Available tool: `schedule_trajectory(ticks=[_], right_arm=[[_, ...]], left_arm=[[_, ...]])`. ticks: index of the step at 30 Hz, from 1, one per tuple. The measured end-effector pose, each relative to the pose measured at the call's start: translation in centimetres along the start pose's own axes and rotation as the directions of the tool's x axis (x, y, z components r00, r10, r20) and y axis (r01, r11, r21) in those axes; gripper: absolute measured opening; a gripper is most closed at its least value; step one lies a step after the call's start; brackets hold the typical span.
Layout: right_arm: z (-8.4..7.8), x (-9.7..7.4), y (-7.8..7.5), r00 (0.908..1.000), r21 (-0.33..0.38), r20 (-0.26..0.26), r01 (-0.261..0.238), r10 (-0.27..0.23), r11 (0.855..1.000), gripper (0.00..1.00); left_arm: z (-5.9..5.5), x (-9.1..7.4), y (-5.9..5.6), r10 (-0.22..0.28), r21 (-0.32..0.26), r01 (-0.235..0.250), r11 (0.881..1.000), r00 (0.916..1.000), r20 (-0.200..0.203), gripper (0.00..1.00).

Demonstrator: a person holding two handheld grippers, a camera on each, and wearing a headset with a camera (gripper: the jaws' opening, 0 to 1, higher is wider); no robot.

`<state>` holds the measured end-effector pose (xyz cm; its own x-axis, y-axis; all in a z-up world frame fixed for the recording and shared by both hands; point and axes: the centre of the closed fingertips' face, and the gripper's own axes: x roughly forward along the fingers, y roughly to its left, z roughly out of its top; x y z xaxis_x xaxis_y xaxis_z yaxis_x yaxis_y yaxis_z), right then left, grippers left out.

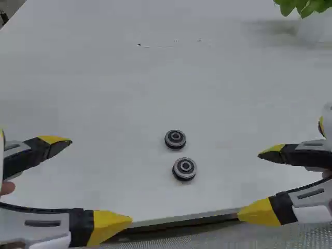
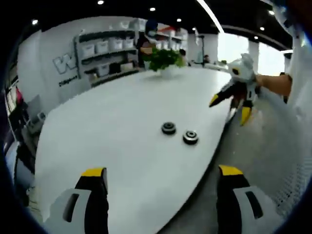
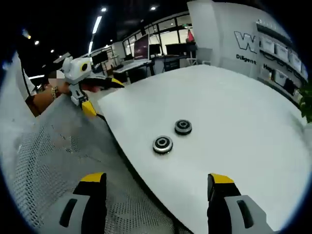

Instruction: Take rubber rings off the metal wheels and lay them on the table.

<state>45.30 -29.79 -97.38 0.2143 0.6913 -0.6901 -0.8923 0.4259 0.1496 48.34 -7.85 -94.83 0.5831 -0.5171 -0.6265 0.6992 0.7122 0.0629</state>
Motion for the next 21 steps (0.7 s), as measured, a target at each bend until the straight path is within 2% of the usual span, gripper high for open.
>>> schedule_trajectory(ticks=[1,2,4,6,10,15,21], right_arm=[[0.0,0.0,-0.1,1.0,0.005,-0.001,0.006,-0.006,1.0,0.84],[-0.1,0.0,-0.3,0.9999,0.011,-0.004,0.013,-0.013,1.0,0.84],[-0.1,-0.1,-0.3,0.9999,0.015,-0.005,0.016,-0.016,1.0,0.84],[-0.2,-0.1,-0.3,0.9999,0.015,-0.005,0.013,-0.013,1.0,0.84],[-0.3,-0.1,-0.6,0.9997,0.03,-0.012,0.024,-0.023,0.999,0.84],[-0.2,-0.1,-1.0,0.9992,0.052,-0.004,0.04,-0.04,0.998,0.84],[0.0,-0.4,-1.7,0.9963,0.07,0.011,0.085,-0.086,0.994,0.83]], left_arm=[[0.0,0.0,-0.3,-0.013,-0.012,0.013,1.0,0.9999,0.004,0.95],[-0.2,0.1,-0.6,-0.027,-0.017,0.026,1.0,0.9996,-0.009,0.96],[-0.6,0.3,-1.2,-0.059,0.0,0.059,0.998,0.9976,-0.036,0.97],[-0.6,0.5,-1.6,-0.073,0.026,0.074,0.997,0.9963,-0.045,0.99],[-0.2,0.4,-2.1,-0.101,0.031,0.101,0.994,0.9946,-0.025,1.0],[0.9,0.0,-2.5,-0.127,0.018,0.127,0.992,0.9911,0.04,1.0],[0.8,0.0,-2.3,-0.111,0.026,0.111,0.994,0.9936,0.022,1.0]])
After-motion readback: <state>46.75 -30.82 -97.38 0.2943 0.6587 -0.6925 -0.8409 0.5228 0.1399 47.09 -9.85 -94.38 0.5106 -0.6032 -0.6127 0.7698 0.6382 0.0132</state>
